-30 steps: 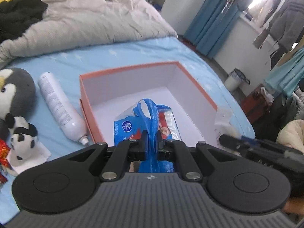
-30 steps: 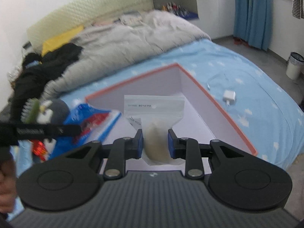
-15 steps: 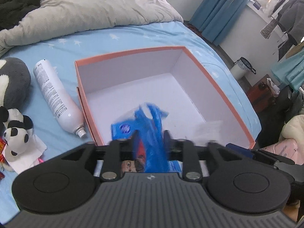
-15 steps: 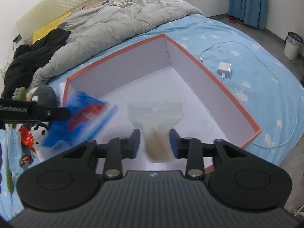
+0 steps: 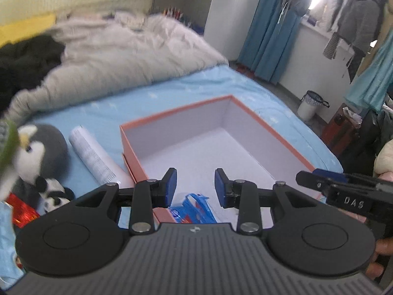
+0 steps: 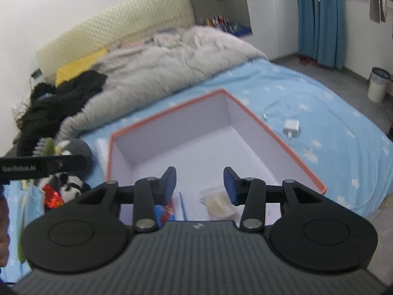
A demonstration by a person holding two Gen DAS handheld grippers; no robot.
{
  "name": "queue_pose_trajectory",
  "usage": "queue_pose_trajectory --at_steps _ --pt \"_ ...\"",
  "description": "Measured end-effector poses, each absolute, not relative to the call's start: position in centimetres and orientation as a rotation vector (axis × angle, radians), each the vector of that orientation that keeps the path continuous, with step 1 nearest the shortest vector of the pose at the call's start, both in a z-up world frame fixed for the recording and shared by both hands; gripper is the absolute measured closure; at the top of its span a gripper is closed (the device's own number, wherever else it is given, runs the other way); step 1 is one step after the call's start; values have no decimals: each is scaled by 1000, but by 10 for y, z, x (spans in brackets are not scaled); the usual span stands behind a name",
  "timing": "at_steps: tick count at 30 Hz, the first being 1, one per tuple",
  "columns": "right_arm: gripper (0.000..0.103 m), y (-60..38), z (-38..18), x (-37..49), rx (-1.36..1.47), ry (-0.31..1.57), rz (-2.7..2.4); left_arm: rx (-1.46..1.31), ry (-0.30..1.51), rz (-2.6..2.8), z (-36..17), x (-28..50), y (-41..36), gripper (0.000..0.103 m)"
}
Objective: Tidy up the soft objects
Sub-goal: 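Open both grippers to drop the bag and pouch into the pink box, then move both open grippers back toward the pile of plush toys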
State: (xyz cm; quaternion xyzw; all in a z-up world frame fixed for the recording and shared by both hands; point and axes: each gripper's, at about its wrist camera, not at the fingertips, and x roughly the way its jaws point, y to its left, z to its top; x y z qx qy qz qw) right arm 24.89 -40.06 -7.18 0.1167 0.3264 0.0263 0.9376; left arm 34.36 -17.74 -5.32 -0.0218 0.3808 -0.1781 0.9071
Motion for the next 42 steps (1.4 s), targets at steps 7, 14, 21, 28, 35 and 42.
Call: queue_pose_trajectory --at_steps 7,14,21,28,35,42 --pt "57 -376 -56 225 203 575 112 -43 705 -356 -44 302 -156 64" --pt "57 -347 -52 204 164 502 173 -64 645 -306 -45 269 -127 64" --pt "57 -320 -55 178 140 474 223 -92 609 -270 -42 232 -100 64" --pt "57 -293 -72 149 129 499 266 -77 589 -236 -42 204 -73 64" --pt "57 -269 -87 129 116 534 320 -136 605 -192 -55 174 -48 64" --pt "57 -253 -94 119 86 554 345 -171 620 -128 -75 138 -29 64"
